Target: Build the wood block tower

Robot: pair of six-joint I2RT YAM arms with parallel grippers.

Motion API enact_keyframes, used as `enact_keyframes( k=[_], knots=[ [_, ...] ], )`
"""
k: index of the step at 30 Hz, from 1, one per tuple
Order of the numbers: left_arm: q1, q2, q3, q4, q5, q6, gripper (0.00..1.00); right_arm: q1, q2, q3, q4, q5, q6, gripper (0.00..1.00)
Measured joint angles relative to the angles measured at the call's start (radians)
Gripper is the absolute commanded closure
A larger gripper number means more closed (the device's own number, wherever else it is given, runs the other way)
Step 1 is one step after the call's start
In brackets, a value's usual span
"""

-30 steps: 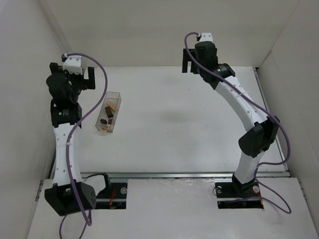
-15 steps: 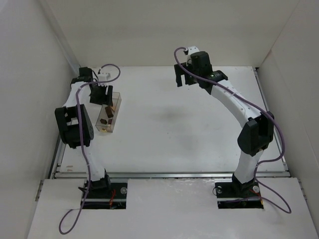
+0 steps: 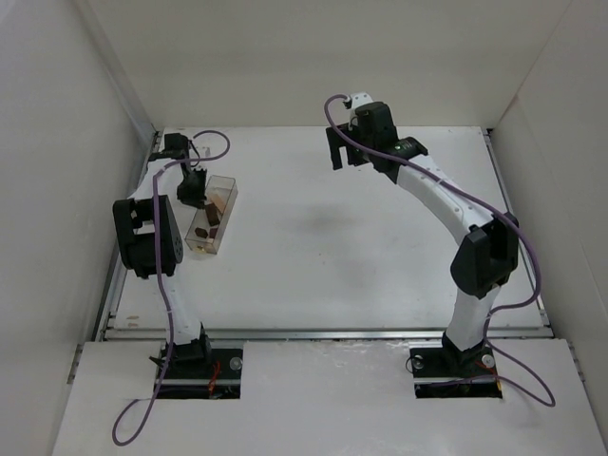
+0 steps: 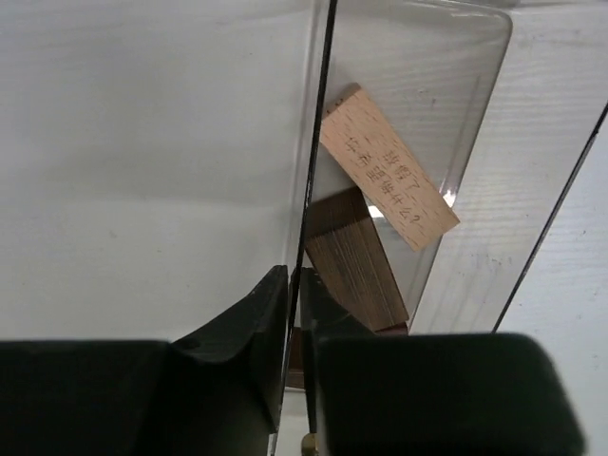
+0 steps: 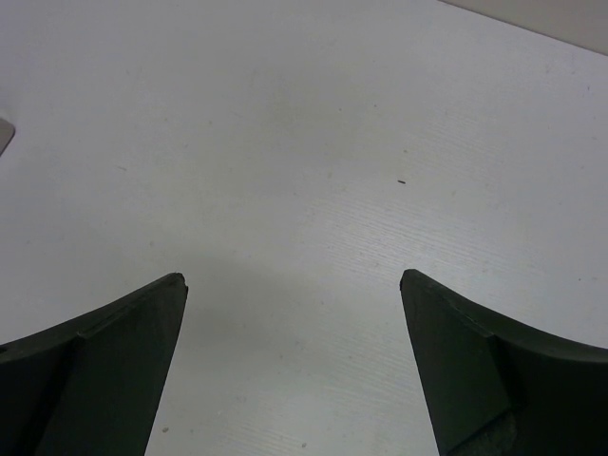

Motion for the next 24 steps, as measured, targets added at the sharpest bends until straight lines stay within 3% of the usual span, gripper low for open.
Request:
enact_keyframes(
  k=[2, 10, 15, 21, 24],
  knots=[
    [-0.001, 0.000, 0.000, 0.005, -0.010, -0.006, 1.00, 0.002, 0.011, 0.013, -0.001, 0.002, 0.000, 0.00],
    [-0.025, 0.018, 0.045, -0.010, -0.102, -0.016, 1.00, 0.014, 0.084, 0.084, -0.004, 0.010, 0.000, 0.00],
    [-0.100, 0.051, 0.169, 0.037, -0.400, 0.068, 1.00, 0.024, 0.101, 0.098, -0.019, 0.062, 0.005, 0.00],
    [-0.270, 0.055, 0.126, 0.329, -0.827, 0.336, 1.00, 0.028, 0.103, 0.107, -0.023, 0.128, 0.011, 0.00],
    [-0.358, 0.093, 0.100, 0.354, -0.892, 0.377, 1.00, 0.028, 0.098, 0.090, -0.019, 0.153, 0.012, 0.00]
  ],
)
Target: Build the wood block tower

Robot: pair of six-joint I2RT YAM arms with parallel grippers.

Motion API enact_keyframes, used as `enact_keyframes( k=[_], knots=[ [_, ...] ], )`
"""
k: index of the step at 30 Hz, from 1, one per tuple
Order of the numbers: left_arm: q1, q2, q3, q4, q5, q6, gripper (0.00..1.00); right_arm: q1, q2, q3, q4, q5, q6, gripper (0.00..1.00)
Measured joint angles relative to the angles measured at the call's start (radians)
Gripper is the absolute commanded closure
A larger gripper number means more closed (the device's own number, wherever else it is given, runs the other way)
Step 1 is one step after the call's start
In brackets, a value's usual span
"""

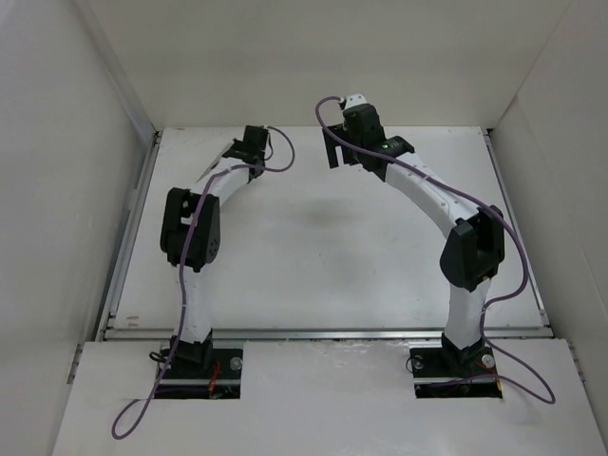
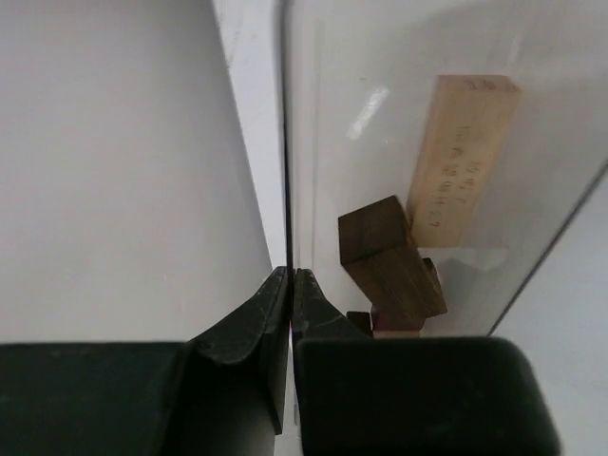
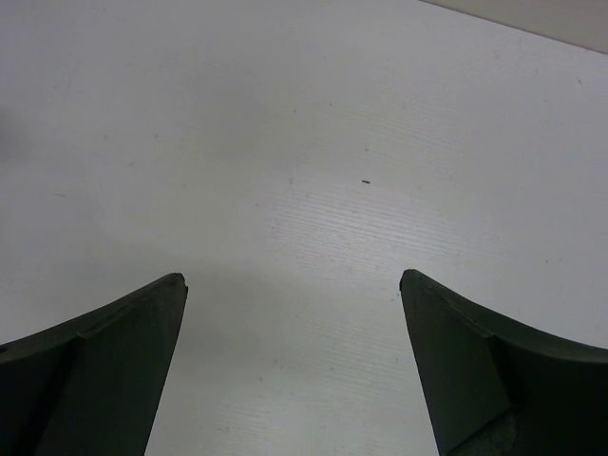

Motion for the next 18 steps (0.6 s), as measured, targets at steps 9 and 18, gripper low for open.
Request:
enact_keyframes(
  k=[9, 18],
  knots=[
    [-0.111, 0.089, 0.020, -0.121, 0.010, -0.034, 0.54, 0.000, -0.011, -0.036, 0.001, 0.040, -0.001, 0.00],
    [-0.109, 0.088, 0.200, -0.400, 0.281, -0.153, 0.72, 0.000, -0.011, -0.036, 0.001, 0.041, -0.001, 0.00]
  ],
)
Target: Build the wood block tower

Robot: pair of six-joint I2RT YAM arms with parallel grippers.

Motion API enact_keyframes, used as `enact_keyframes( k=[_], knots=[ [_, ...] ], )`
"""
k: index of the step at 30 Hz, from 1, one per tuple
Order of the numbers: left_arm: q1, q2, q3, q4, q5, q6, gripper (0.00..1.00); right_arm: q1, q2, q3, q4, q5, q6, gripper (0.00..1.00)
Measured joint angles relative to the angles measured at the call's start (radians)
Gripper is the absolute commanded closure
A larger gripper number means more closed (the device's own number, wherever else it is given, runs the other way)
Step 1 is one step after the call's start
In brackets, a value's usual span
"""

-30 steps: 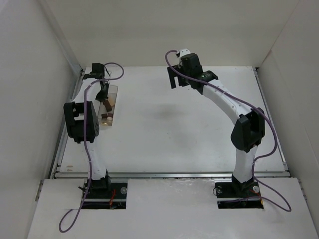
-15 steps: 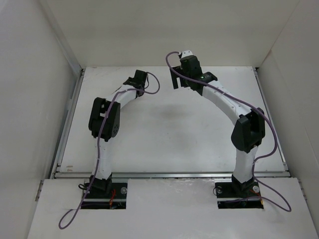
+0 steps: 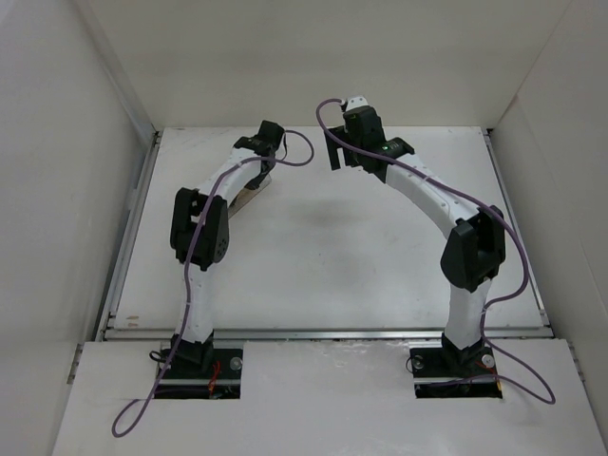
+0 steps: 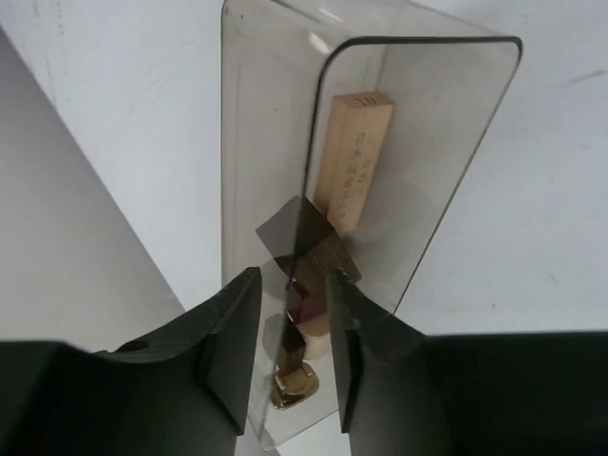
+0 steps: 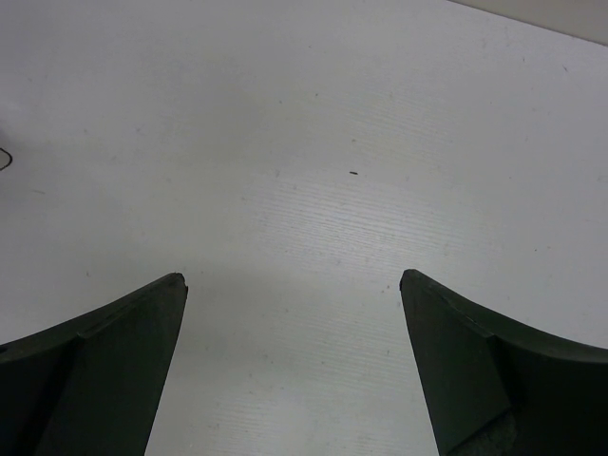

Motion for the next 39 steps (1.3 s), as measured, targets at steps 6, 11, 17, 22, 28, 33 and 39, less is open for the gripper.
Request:
enact_keyframes(
  k=[6, 11, 17, 22, 28, 33, 39],
  knots=[
    [-0.006, -0.023, 0.004, -0.109, 0.126, -0.055, 0.76, 0.000, 0.000, 0.000, 0.000, 0.010, -0.001, 0.00],
    [-0.006, -0.039, 0.018, -0.182, 0.216, -0.093, 0.38, 0.000, 0.000, 0.000, 0.000, 0.019, -0.003, 0.00],
    [0.008, -0.044, 0.044, -0.219, 0.306, -0.132, 0.00, 0.000, -0.002, 0.000, 0.000, 0.018, -0.004, 0.00],
    [0.050, -0.090, 0.026, -0.175, 0.376, -0.114, 0.00, 0.000, -0.016, -0.013, -0.001, 0.014, -0.004, 0.00],
    [0.147, -0.170, -0.056, -0.094, 0.456, -0.036, 0.00, 0.000, -0.018, -0.014, 0.000, 0.002, -0.004, 0.00],
    [0.199, -0.136, -0.048, -0.080, 0.482, 0.009, 0.00, 0.002, -0.023, -0.014, 0.000, -0.005, -0.004, 0.00],
    [0.194, -0.052, -0.042, -0.085, 0.522, 0.034, 0.18, 0.014, -0.034, -0.032, 0.000, -0.005, -0.005, 0.00]
  ],
)
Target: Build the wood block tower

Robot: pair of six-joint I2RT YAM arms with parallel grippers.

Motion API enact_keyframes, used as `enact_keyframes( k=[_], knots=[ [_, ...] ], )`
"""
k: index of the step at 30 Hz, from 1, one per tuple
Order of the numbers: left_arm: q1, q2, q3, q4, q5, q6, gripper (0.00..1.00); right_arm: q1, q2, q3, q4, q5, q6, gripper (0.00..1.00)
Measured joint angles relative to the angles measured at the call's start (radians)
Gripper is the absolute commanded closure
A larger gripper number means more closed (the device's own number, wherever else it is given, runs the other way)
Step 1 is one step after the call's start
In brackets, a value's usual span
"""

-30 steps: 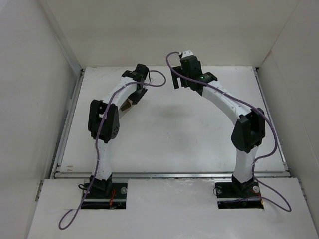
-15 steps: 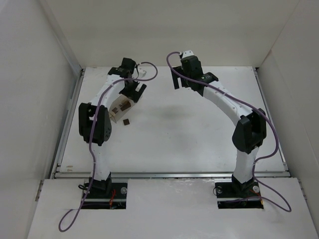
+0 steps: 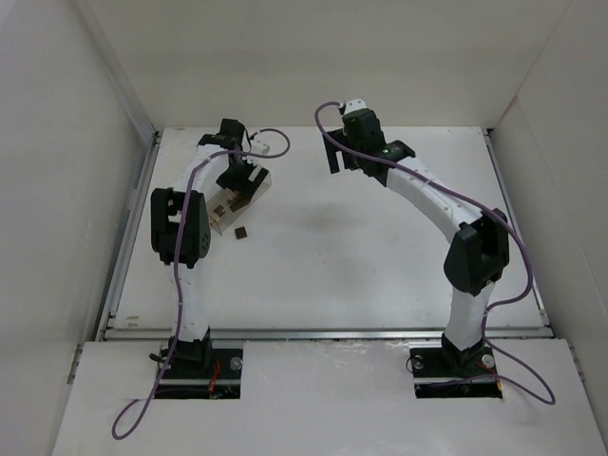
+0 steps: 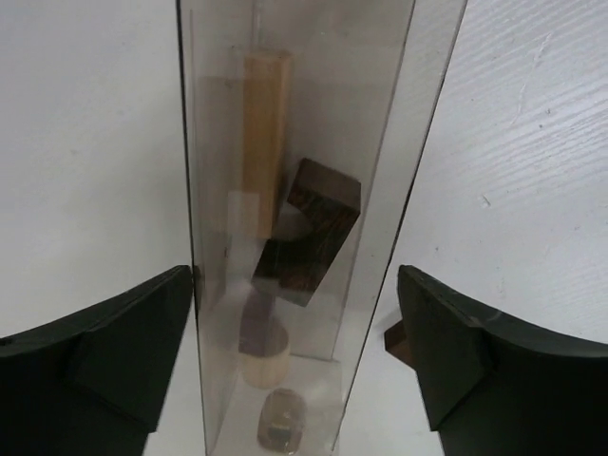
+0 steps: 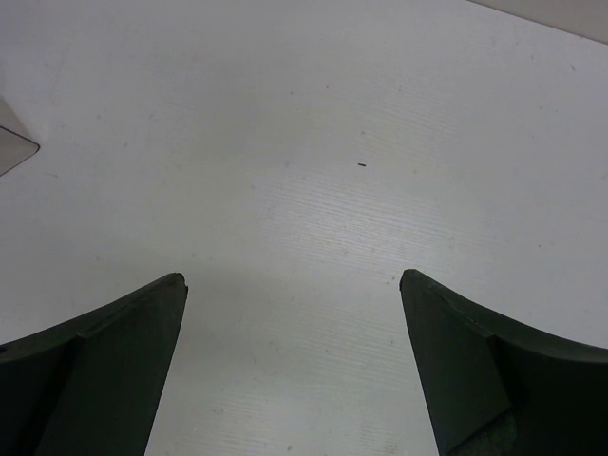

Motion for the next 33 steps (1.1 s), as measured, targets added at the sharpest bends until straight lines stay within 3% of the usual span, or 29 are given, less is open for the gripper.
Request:
enact_keyframes(
  k=[1, 4, 5, 11, 19, 23, 29, 33],
  knots=[
    [0.000, 0.005, 0.000, -0.002, 0.009, 0.003, 0.37, 0.002, -0.001, -0.005, 0.001, 0.000, -0.001, 0.00],
    [0.004, 0.008, 0.000, 0.001, 0.028, 0.010, 0.80, 0.006, -0.006, -0.015, -0.002, 0.000, -0.003, 0.00],
    [0.007, 0.008, 0.000, 0.000, 0.032, 0.011, 1.00, 0.006, -0.008, -0.015, -0.001, 0.001, -0.003, 0.00],
    [-0.003, 0.008, 0.019, -0.008, -0.018, -0.016, 1.00, 0.012, -0.015, -0.016, 0.000, 0.008, -0.007, 0.00],
    [-0.210, 0.008, -0.029, 0.153, -0.503, -0.028, 1.00, 0.027, -0.015, -0.016, 0.000, 0.030, -0.008, 0.00],
    [-0.328, 0.013, -0.101, 0.227, -0.675, -0.024, 1.00, 0.033, -0.015, -0.016, 0.000, 0.059, -0.008, 0.00],
    [-0.340, 0.023, -0.112, 0.282, -0.808, -0.019, 1.00, 0.033, -0.016, -0.031, 0.005, 0.122, -0.010, 0.00],
    [-0.319, 0.023, -0.104, 0.263, -0.798, -0.037, 1.00, 0.033, -0.016, -0.038, 0.006, 0.160, 0.000, 0.00]
  ],
)
